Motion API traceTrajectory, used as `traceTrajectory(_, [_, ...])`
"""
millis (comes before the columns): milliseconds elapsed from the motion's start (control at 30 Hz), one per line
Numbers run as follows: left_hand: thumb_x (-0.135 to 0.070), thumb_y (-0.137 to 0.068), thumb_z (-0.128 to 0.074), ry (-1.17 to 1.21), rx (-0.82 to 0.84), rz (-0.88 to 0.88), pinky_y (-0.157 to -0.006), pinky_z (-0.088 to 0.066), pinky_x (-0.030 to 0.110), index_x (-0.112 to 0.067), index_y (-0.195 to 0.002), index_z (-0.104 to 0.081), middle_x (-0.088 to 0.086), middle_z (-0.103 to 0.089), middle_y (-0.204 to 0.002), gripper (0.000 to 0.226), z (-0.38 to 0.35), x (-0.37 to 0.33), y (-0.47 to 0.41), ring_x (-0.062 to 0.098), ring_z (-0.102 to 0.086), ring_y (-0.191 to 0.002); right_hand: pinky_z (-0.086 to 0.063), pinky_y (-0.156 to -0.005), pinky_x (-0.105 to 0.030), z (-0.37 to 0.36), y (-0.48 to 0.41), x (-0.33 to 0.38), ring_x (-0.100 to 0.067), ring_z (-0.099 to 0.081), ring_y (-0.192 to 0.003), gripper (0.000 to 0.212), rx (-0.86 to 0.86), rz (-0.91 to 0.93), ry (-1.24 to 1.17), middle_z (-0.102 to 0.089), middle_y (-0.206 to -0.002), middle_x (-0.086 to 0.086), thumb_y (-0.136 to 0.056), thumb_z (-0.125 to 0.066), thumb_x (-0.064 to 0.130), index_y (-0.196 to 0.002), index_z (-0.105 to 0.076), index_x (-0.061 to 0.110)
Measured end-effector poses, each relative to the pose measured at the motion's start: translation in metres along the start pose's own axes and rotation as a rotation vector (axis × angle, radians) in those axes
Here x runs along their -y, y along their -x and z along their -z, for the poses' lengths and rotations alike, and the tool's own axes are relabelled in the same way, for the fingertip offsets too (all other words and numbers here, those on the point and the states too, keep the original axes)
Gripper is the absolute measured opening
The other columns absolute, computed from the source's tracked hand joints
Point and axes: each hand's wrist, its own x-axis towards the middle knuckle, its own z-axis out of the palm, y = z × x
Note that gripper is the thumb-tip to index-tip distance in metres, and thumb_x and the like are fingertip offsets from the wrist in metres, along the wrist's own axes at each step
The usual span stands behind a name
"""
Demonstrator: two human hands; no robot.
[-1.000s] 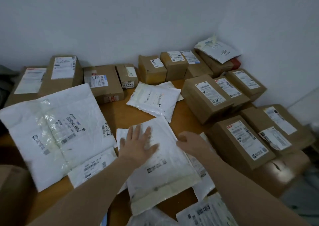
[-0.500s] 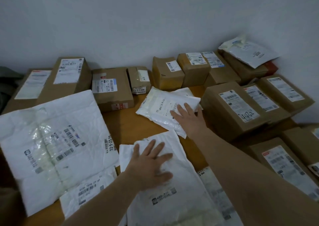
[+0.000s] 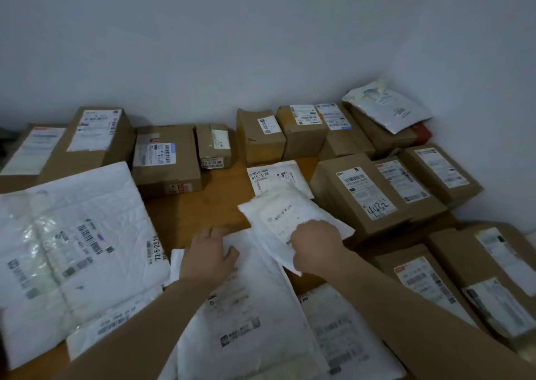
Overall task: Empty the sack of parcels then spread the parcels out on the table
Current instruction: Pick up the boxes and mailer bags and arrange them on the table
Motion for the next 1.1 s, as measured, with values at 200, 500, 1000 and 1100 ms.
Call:
traceTrajectory(200, [-0.041, -0.092, -0.047, -0.301, -0.114, 0.185, -0.115, -0.005, 0.058, -0.024, -0.141, -0.031, 0.011, -0.007, -0.157, 0.055, 0.009, 0.009, -0.007, 0.031, 0.003, -0.146, -0.037, -0.097, -0.036, -0.007, -0.042, -0.003, -0.03, -0.039, -0.124, 0.035, -0.126, -0.097, -0.176, -0.045, -0.13, -0.008, -0.093, -0.043, 0.026, -0.125, -0.052, 0.016])
traceTrajectory(500, [-0.055, -0.074, -0.069, -0.151, -0.312, 0.596, -0.109, -0.001, 0.067, -0.018, -0.146, 0.024, 0.009, 0.03, -0.153, 0.123, 0.026, 0.048, -0.021, 0.03, 0.024, -0.143, 0.007, -0.111, -0.062, -0.015, -0.121, -0.002, -0.034, -0.002, -0.145, 0.056, -0.044, -0.187, 0.027, -0.025, -0.154, -0.007, -0.093, -0.025, 0.062, -0.137, -0.042, 0.033])
traceTrajectory(1000, [-0.006, -0.098, -0.037, 0.332, -0.586, 0.445, -0.119, -0.005, 0.041, -0.008, -0.15, 0.008, 0.012, 0.018, -0.156, 0.069, 0.016, 0.064, -0.035, 0.036, 0.005, -0.146, -0.014, -0.113, -0.054, -0.023, -0.15, 0.006, -0.038, -0.011, -0.142, 0.075, -0.097, -0.283, -0.293, -0.012, -0.154, -0.018, -0.082, -0.056, 0.059, -0.142, -0.029, 0.023])
traceTrajectory(1100, [-0.05, -0.099, -0.007, 0.42, -0.664, 0.282, -0.109, 0.007, 0.008, -0.027, -0.151, 0.004, -0.013, 0.014, -0.158, 0.058, 0.028, 0.045, -0.035, 0.01, 0.008, -0.146, 0.0, -0.117, -0.051, -0.018, -0.152, 0.014, -0.033, 0.0, -0.146, 0.065, -0.228, -0.218, -0.251, -0.008, -0.158, -0.013, -0.088, -0.053, 0.049, -0.144, -0.032, 0.024])
